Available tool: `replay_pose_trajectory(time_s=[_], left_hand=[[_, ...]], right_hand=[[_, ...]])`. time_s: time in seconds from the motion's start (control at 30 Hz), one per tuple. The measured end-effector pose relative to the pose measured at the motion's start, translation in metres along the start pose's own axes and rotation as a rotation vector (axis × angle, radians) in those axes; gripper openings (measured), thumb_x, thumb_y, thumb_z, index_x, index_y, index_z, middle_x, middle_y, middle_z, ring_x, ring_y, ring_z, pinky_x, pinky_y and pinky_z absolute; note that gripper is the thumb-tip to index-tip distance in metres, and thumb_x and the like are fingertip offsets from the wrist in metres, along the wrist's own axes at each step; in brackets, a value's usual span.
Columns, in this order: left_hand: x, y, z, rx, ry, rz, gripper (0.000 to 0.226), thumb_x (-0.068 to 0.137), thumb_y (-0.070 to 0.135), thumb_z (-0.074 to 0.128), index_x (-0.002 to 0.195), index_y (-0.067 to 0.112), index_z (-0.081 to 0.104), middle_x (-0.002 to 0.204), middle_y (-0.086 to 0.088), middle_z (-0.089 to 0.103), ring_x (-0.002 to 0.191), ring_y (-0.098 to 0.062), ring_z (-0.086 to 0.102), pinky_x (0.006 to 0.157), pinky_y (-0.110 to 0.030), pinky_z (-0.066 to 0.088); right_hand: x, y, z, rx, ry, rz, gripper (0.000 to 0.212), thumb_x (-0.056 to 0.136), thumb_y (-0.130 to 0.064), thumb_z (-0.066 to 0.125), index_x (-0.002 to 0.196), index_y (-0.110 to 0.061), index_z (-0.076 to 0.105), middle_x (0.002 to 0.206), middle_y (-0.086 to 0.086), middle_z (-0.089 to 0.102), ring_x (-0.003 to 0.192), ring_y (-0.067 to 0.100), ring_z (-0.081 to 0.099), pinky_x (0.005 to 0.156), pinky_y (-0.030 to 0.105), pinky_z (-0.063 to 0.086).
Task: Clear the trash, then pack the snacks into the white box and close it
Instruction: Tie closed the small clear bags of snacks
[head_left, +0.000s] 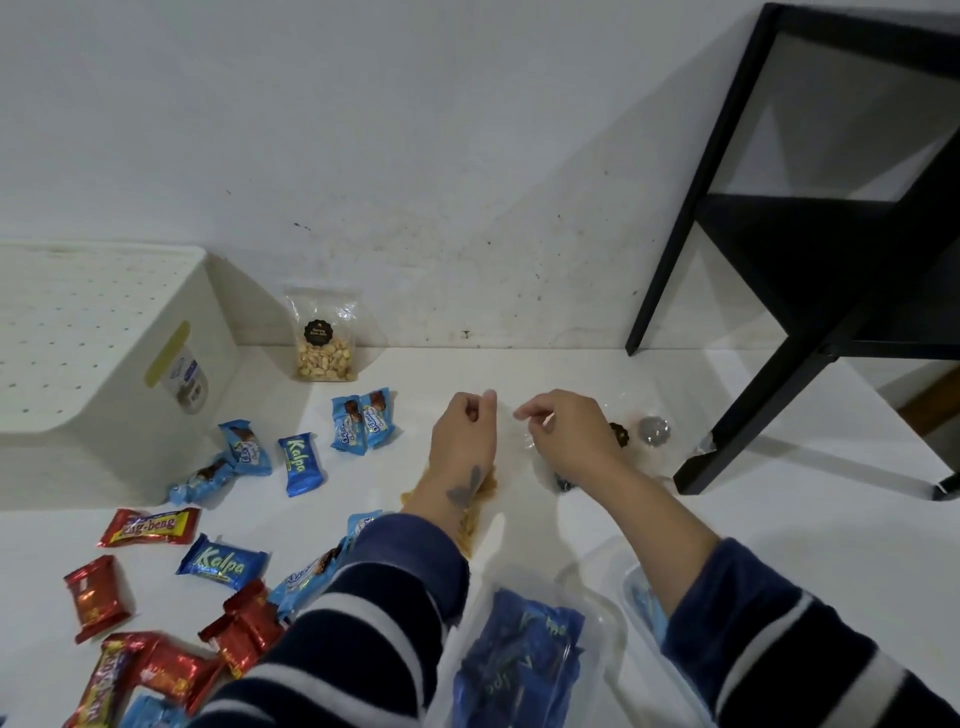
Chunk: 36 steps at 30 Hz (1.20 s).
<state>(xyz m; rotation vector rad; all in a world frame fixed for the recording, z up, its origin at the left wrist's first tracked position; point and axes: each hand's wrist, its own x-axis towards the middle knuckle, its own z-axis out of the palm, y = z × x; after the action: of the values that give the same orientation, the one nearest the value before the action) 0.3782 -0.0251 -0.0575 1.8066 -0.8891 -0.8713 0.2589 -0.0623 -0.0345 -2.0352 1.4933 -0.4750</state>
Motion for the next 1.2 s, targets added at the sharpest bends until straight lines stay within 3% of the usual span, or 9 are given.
replay_pose_trajectory(time_s=[0.2, 0.33, 0.5, 0.63, 0.8, 0.87, 0.93, 1.1, 1.2], left_hand=[[-0.001, -0.003, 0.000, -0.123, 0.018, -0.039, 0.020, 0.097, 0.023, 0.041, 0.095, 0.016, 0.060, 0.093, 0.005, 0.064, 0.091, -0.015, 0.059, 0.070, -0.024, 0.043], [-0.006, -0.005, -0.003, -0.135, -0.030, -0.006, 0.021, 0.097, 0.024, 0.044, 0.098, 0.014, 0.062, 0.092, 0.005, 0.066, 0.090, -0.013, 0.061, 0.083, -0.029, 0.048], [-0.007, -0.004, -0.004, -0.063, 0.019, 0.027, 0.021, 0.096, 0.024, 0.045, 0.091, 0.016, 0.063, 0.090, 0.008, 0.066, 0.087, -0.014, 0.058, 0.076, -0.025, 0.044], [-0.003, -0.005, -0.007, -0.103, 0.076, 0.007, 0.019, 0.096, 0.026, 0.045, 0.088, 0.021, 0.061, 0.096, 0.006, 0.068, 0.094, -0.016, 0.061, 0.088, -0.036, 0.049], [0.005, -0.010, -0.015, -0.137, 0.088, -0.002, 0.021, 0.096, 0.027, 0.047, 0.078, 0.028, 0.058, 0.097, 0.005, 0.068, 0.096, -0.017, 0.062, 0.093, -0.042, 0.049], [0.008, -0.012, -0.017, -0.147, 0.077, -0.010, 0.021, 0.095, 0.027, 0.047, 0.077, 0.029, 0.058, 0.096, 0.005, 0.067, 0.096, -0.017, 0.062, 0.093, -0.043, 0.049], [0.009, -0.015, -0.020, -0.139, 0.052, -0.013, 0.020, 0.095, 0.027, 0.048, 0.078, 0.028, 0.058, 0.095, 0.005, 0.067, 0.095, -0.018, 0.062, 0.092, -0.042, 0.050], [0.015, -0.038, -0.047, 0.104, 0.059, 0.088, 0.015, 0.096, 0.027, 0.047, 0.097, 0.019, 0.060, 0.099, 0.003, 0.064, 0.093, -0.016, 0.060, 0.071, -0.021, 0.046], [0.023, -0.068, -0.082, 0.407, 0.132, 0.213, 0.015, 0.097, 0.028, 0.046, 0.108, 0.024, 0.055, 0.114, 0.003, 0.058, 0.108, -0.017, 0.053, 0.086, -0.032, 0.047]], right_hand=[[-0.007, -0.005, 0.000, 0.260, 0.012, 0.067, 0.021, 0.091, -0.029, 0.058, 0.096, -0.016, 0.074, 0.088, -0.010, 0.065, 0.079, 0.005, 0.057, 0.065, 0.014, 0.040], [-0.003, -0.005, 0.004, 0.275, 0.054, 0.152, 0.016, 0.088, -0.021, 0.061, 0.086, -0.012, 0.074, 0.081, -0.005, 0.067, 0.082, 0.015, 0.062, 0.072, 0.025, 0.047], [0.009, -0.009, 0.006, 0.174, 0.053, 0.206, 0.015, 0.092, -0.022, 0.056, 0.084, -0.020, 0.068, 0.087, -0.006, 0.065, 0.085, 0.017, 0.061, 0.072, 0.028, 0.048], [0.004, -0.010, 0.013, 0.356, 0.107, 0.094, 0.007, 0.091, -0.025, 0.059, 0.097, -0.022, 0.059, 0.105, -0.003, 0.060, 0.085, 0.012, 0.056, 0.069, 0.022, 0.040], [-0.025, 0.005, 0.052, 0.649, 0.137, 0.127, 0.041, 0.080, -0.007, 0.072, 0.089, -0.035, 0.043, 0.116, 0.004, 0.046, 0.102, 0.018, 0.054, 0.087, 0.024, 0.046], [-0.030, 0.009, 0.071, 0.735, 0.045, 0.182, 0.046, 0.081, 0.001, 0.069, 0.090, -0.039, 0.049, 0.115, 0.000, 0.049, 0.106, 0.024, 0.055, 0.083, 0.031, 0.050], [-0.029, 0.007, 0.083, 0.784, -0.057, 0.233, 0.057, 0.083, 0.012, 0.057, 0.097, -0.044, 0.053, 0.111, 0.005, 0.054, 0.096, 0.025, 0.059, 0.071, 0.032, 0.052], [-0.013, 0.001, 0.088, 0.685, -0.058, 0.239, 0.070, 0.082, 0.014, 0.052, 0.097, -0.054, 0.052, 0.099, 0.007, 0.059, 0.079, 0.020, 0.062, 0.057, 0.025, 0.047], [0.001, -0.003, 0.083, 0.623, -0.054, 0.194, 0.065, 0.082, 0.014, 0.055, 0.109, -0.045, 0.053, 0.102, 0.004, 0.056, 0.076, 0.017, 0.059, 0.049, 0.017, 0.044]])
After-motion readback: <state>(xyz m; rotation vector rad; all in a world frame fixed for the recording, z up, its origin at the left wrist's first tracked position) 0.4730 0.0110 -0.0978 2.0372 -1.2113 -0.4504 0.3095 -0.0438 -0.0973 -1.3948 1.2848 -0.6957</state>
